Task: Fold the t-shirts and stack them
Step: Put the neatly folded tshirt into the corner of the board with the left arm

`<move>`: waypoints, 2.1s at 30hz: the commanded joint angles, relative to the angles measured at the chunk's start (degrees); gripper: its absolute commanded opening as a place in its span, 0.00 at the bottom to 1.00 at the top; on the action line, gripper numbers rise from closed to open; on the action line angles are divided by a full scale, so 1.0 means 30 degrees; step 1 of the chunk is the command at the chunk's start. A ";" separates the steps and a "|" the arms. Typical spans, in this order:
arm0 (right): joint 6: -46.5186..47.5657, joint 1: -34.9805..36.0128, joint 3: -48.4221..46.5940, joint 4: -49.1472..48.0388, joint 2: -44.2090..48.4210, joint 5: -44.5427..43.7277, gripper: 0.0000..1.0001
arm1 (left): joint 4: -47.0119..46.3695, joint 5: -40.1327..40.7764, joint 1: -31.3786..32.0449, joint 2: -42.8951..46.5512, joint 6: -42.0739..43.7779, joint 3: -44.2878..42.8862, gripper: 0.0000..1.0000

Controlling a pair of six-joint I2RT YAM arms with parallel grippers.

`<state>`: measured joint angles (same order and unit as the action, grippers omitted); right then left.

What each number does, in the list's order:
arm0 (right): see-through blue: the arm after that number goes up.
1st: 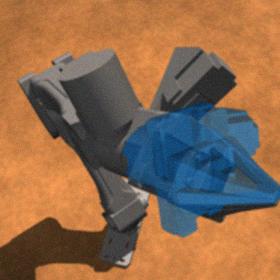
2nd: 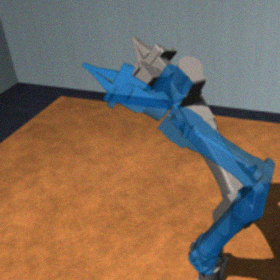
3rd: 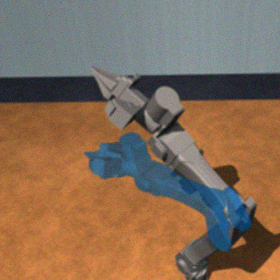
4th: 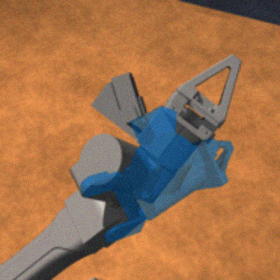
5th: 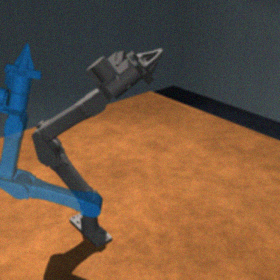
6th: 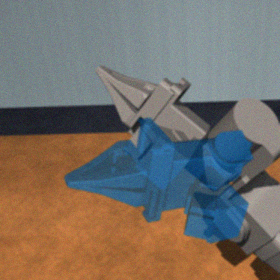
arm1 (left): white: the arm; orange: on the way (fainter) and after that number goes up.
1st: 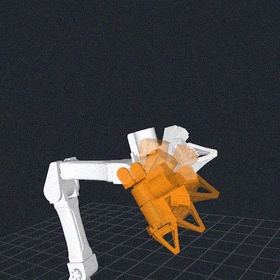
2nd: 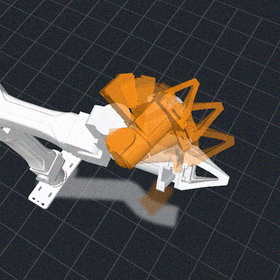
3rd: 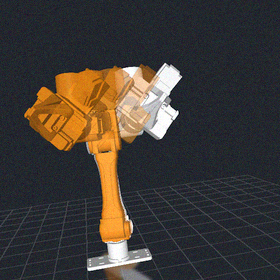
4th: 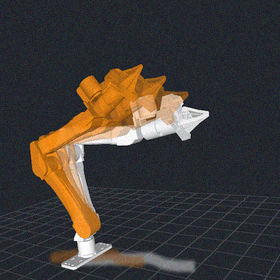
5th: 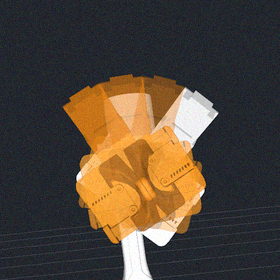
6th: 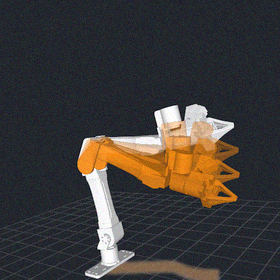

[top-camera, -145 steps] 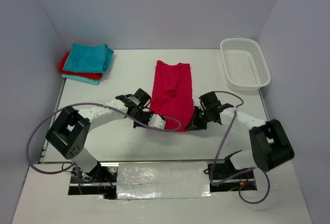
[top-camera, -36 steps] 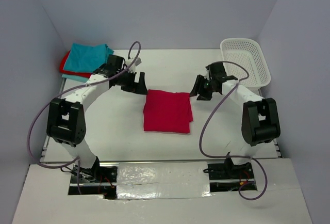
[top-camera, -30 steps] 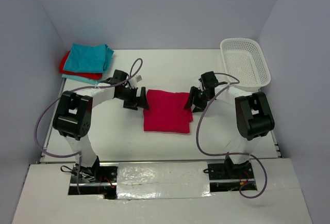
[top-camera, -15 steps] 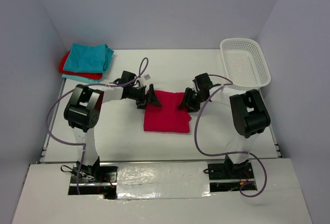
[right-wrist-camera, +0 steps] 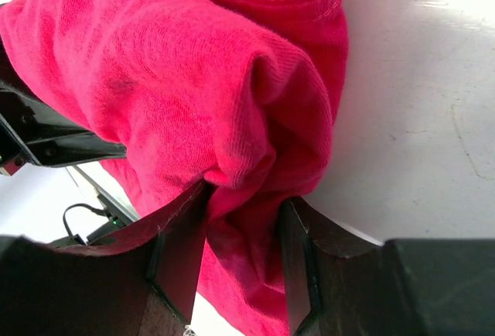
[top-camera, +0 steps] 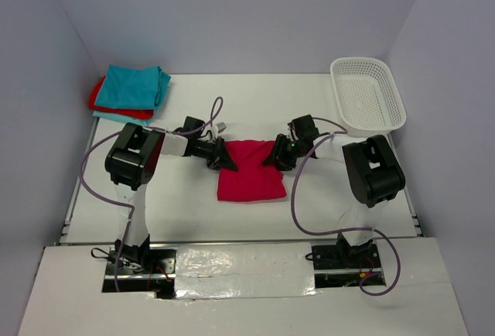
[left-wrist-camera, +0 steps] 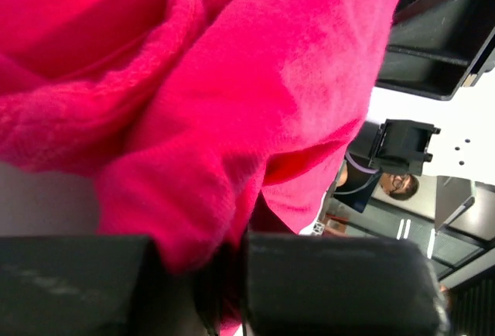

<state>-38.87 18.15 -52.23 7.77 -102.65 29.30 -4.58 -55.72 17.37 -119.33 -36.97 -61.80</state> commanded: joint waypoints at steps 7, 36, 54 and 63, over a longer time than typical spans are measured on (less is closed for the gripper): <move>0.0535 0.0249 0.0914 0.1335 -0.0442 -0.2062 0.47 | 0.0844 0.2458 -0.0367 0.1161 0.2122 -0.0401 0.00; 0.4696 -0.0280 -0.3362 0.7018 0.2577 -0.3233 0.76 | 1.5064 1.7279 -0.5378 -0.3614 1.8327 -2.3666 0.00; 0.4930 -0.0309 -0.2864 0.7166 0.2137 -0.3585 0.76 | 1.4653 1.5119 -0.8333 -0.1740 1.7863 -2.6539 0.00; 0.4988 -0.0338 -0.3391 0.7311 0.1405 -0.3204 0.76 | 1.4680 1.4181 -1.0122 -0.2729 1.7304 -2.6598 0.00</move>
<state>-24.95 17.47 -59.94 28.80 -97.89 19.33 41.78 -10.41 -12.36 -128.18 16.29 -139.22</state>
